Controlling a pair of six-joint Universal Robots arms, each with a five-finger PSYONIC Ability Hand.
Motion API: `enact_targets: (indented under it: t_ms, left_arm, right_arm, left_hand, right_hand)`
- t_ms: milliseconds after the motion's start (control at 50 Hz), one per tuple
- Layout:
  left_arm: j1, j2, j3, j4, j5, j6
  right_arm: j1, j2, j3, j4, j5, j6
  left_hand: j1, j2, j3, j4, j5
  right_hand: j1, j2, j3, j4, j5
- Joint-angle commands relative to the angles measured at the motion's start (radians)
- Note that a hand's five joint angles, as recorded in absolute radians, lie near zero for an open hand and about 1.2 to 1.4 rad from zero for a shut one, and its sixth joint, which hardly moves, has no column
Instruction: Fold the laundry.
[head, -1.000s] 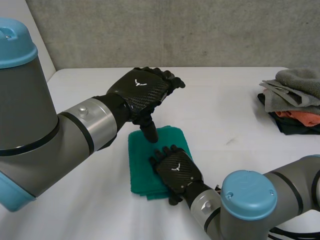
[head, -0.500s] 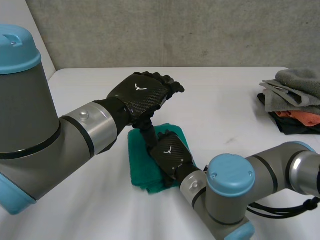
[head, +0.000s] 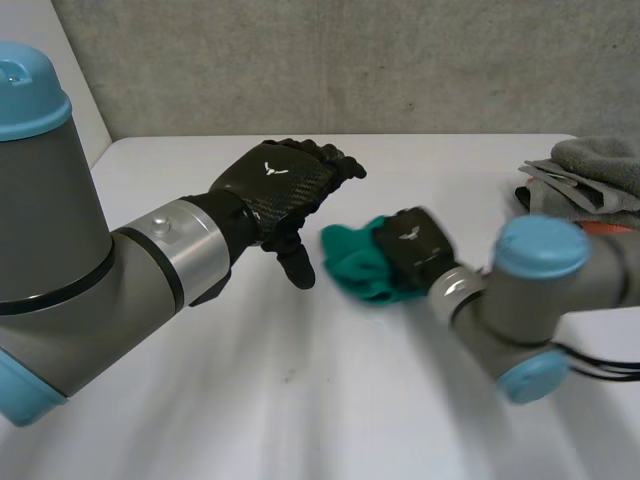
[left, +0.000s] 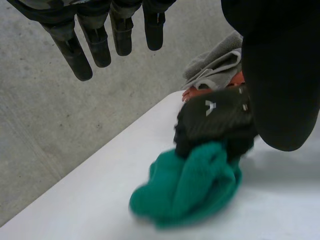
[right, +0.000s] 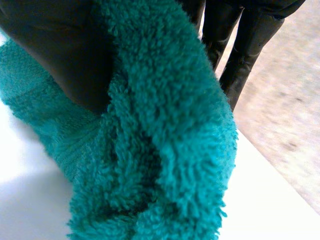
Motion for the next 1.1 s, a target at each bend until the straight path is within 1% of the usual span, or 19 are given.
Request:
enact_targets:
  t_ms: [20, 80, 100, 160, 240, 300, 340, 400, 480, 580, 640, 720, 760, 820, 860, 940, 1100]
  left_arm:
    - [0.002, 0.000, 0.000, 0.001, 0.001, 0.001]
    - [0.004, 0.000, 0.000, 0.002, 0.000, 0.001]
    - [0.004, -0.001, 0.000, 0.002, 0.000, 0.001]
    - [0.004, -0.006, 0.000, 0.004, 0.000, -0.002]
    - [0.004, -0.009, 0.000, 0.004, 0.000, -0.002]
    - [0.004, -0.008, 0.000, 0.004, 0.000, -0.002]
    - [0.004, -0.008, 0.000, 0.004, 0.000, -0.002]
    - [0.004, -0.008, 0.000, 0.004, 0.000, -0.002]
    - [0.002, -0.006, 0.000, 0.004, 0.000, -0.004]
    - [0.000, -0.009, -0.002, 0.004, 0.000, -0.004]
    - [0.000, -0.011, -0.003, 0.004, 0.000, -0.004]
    - [-0.001, -0.014, -0.005, 0.004, 0.000, -0.004]
    - [-0.001, -0.014, -0.003, 0.004, 0.000, -0.004]
    - [-0.003, -0.015, -0.005, 0.004, 0.000, -0.004]
    - [-0.003, -0.018, -0.003, 0.005, 0.000, -0.004]
    - [-0.001, -0.024, -0.003, 0.004, 0.000, -0.007]
    - [-0.001, -0.028, -0.003, 0.005, 0.001, -0.050]
  right_arm:
    - [-0.206, -0.054, -0.009, 0.015, -0.211, -0.110]
    - [-0.237, -0.054, -0.047, 0.011, -0.254, -0.105]
    - [-0.254, -0.054, -0.093, 0.011, -0.272, -0.096]
    - [-0.280, -0.057, -0.178, 0.009, -0.273, -0.065]
    - [-0.353, -0.082, -0.352, -0.014, -0.274, 0.052]
    - [-0.410, -0.085, -0.437, -0.038, -0.273, 0.140]
    - [-0.471, -0.080, -0.512, -0.058, -0.277, 0.223]
    - [-0.528, -0.065, -0.607, -0.067, -0.280, 0.293]
    - [-0.585, -0.022, -0.673, -0.071, -0.315, 0.317]
    - [-0.662, 0.025, -0.667, -0.072, -0.377, 0.318]
    - [-0.708, 0.058, -0.624, -0.071, -0.415, 0.317]
    - [-0.764, 0.070, -0.511, -0.075, -0.479, 0.314]
    - [-0.777, 0.073, -0.437, -0.090, -0.532, 0.300]
    - [-0.788, 0.082, -0.350, -0.113, -0.597, 0.254]
    - [-0.801, 0.079, -0.316, -0.115, -0.619, 0.229]
    - [-0.844, 0.067, -0.276, -0.109, -0.633, 0.206]
    - [-0.850, 0.045, -0.279, -0.071, -0.647, 0.197]
  left_hand:
    - [0.024, 0.015, 0.009, 0.016, -0.002]
    - [0.024, 0.015, 0.009, 0.016, -0.002]
    - [0.024, 0.015, 0.009, 0.016, -0.002]
    - [0.024, 0.015, 0.009, 0.016, -0.002]
    - [0.024, 0.015, 0.009, 0.016, -0.002]
    - [0.024, 0.015, 0.009, 0.016, -0.002]
    - [0.024, 0.015, 0.009, 0.016, -0.002]
    - [0.027, 0.018, 0.012, 0.018, 0.001]
    - [0.027, 0.018, 0.012, 0.018, 0.001]
    - [0.024, 0.015, 0.010, 0.016, -0.002]
    - [0.027, 0.018, 0.012, 0.018, 0.001]
    - [0.027, 0.018, 0.012, 0.018, 0.001]
    - [0.027, 0.018, 0.012, 0.018, 0.001]
    - [0.027, 0.018, 0.012, 0.018, 0.001]
    - [0.030, 0.021, 0.015, 0.021, 0.004]
    - [0.030, 0.021, 0.015, 0.021, 0.004]
    - [0.030, 0.021, 0.015, 0.021, 0.004]
  right_hand:
    - [0.482, 0.222, 0.223, 0.209, 0.290]
    - [0.482, 0.222, 0.223, 0.209, 0.290]
    - [0.482, 0.222, 0.223, 0.209, 0.290]
    - [0.482, 0.222, 0.223, 0.209, 0.290]
    - [0.482, 0.222, 0.223, 0.209, 0.290]
    - [0.482, 0.222, 0.223, 0.209, 0.290]
    - [0.482, 0.222, 0.223, 0.209, 0.290]
    - [0.482, 0.222, 0.223, 0.209, 0.290]
    - [0.482, 0.222, 0.223, 0.209, 0.290]
    - [0.482, 0.222, 0.223, 0.209, 0.290]
    - [0.482, 0.222, 0.223, 0.209, 0.290]
    - [0.482, 0.222, 0.223, 0.209, 0.290]
    - [0.482, 0.222, 0.223, 0.209, 0.290]
    - [0.482, 0.222, 0.223, 0.209, 0.290]
    - [0.482, 0.222, 0.223, 0.209, 0.290]
    - [0.482, 0.222, 0.223, 0.209, 0.290]
    - [0.482, 0.222, 0.223, 0.209, 0.290]
